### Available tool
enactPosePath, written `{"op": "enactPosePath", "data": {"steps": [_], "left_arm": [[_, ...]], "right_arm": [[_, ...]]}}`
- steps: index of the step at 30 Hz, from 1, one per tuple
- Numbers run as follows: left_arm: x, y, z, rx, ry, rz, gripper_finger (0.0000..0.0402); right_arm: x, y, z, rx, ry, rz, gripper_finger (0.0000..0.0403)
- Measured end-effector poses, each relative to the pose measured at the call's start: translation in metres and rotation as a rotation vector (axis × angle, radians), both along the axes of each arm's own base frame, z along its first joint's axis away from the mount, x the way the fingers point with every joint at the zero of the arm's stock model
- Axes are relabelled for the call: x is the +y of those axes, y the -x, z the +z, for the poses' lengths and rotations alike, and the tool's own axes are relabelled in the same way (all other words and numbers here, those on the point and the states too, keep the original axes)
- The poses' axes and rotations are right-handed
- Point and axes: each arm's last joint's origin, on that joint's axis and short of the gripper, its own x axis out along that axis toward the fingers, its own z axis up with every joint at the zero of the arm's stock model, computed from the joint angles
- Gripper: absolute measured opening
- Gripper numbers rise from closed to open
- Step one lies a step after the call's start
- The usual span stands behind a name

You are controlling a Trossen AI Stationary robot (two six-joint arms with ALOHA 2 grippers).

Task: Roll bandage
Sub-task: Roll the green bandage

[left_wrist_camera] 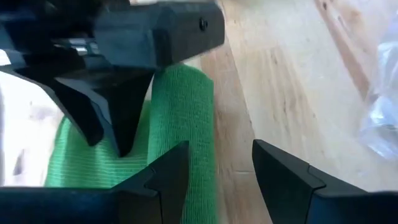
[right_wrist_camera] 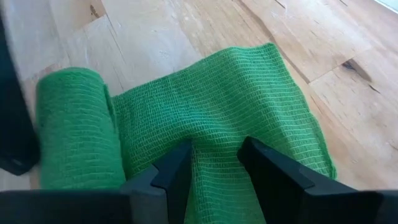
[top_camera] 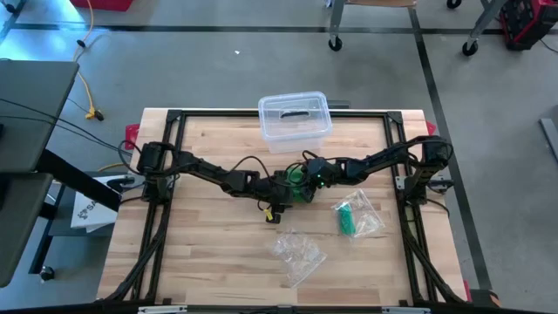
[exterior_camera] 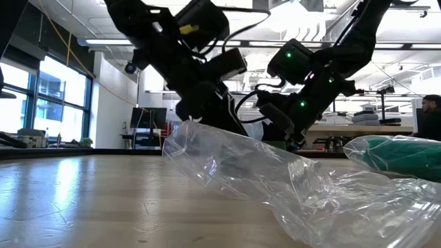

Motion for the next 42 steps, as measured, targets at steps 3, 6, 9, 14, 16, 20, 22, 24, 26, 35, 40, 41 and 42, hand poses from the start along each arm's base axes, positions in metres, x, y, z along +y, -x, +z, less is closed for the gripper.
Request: {"op": "enactPosePath", "data": {"steps": [3, 6, 9, 14, 16, 20, 22, 24, 26, 35, 40, 41, 42], "left_arm": [[0.003, -0.003, -0.011, 0.008, 0.003, 0.005, 0.0170], [0.007, -0.005, -0.014, 0.014, 0.039, 0.025, 0.0170], [0.007, -0.004, -0.013, 0.020, 0.111, 0.035, 0.0170], [0.003, -0.003, -0.009, 0.061, 0.262, 0.023, 0.0170], [-0.002, -0.004, -0.007, 0.100, 0.328, 0.021, 0.0170], [-0.015, -0.007, -0.001, 0.098, 0.312, 0.022, 0.0170], [-0.019, -0.008, 0.000, 0.094, 0.280, 0.024, 0.0170], [-0.018, -0.009, 0.001, 0.084, 0.260, 0.028, 0.0170], [-0.015, -0.009, 0.002, 0.077, 0.253, 0.039, 0.0170], [-0.005, -0.009, 0.001, 0.088, 0.253, 0.065, 0.0170], [-0.007, -0.009, 0.001, 0.088, 0.248, 0.056, 0.0170], [-0.007, -0.009, 0.001, 0.088, 0.257, 0.066, 0.0170], [-0.007, -0.009, 0.001, 0.088, 0.271, 0.078, 0.0170]], "right_arm": [[0.001, 0.000, 0.000, 0.000, -0.009, 0.008, 0.0149], [0.004, 0.000, 0.000, -0.001, -0.016, 0.026, 0.0149], [0.011, -0.001, 0.000, -0.004, -0.028, 0.068, 0.0149], [0.024, -0.003, 0.001, -0.024, -0.083, 0.152, 0.0149], [0.029, -0.004, 0.001, -0.029, -0.103, 0.185, 0.0149], [0.036, -0.004, 0.001, -0.030, -0.112, 0.217, 0.0149], [0.034, -0.004, 0.001, -0.026, -0.091, 0.195, 0.0149], [0.029, -0.004, 0.001, -0.022, -0.054, 0.151, 0.0149], [0.018, -0.003, 0.001, -0.019, -0.010, 0.087, 0.0149], [-0.011, -0.001, 0.001, -0.017, 0.079, -0.027, 0.0149], [-0.012, -0.002, 0.006, -0.048, 0.100, -0.020, 0.0149], [-0.012, -0.002, 0.007, -0.051, 0.100, -0.020, 0.0149], [-0.012, -0.002, 0.009, -0.056, 0.103, -0.018, 0.0149]]}}
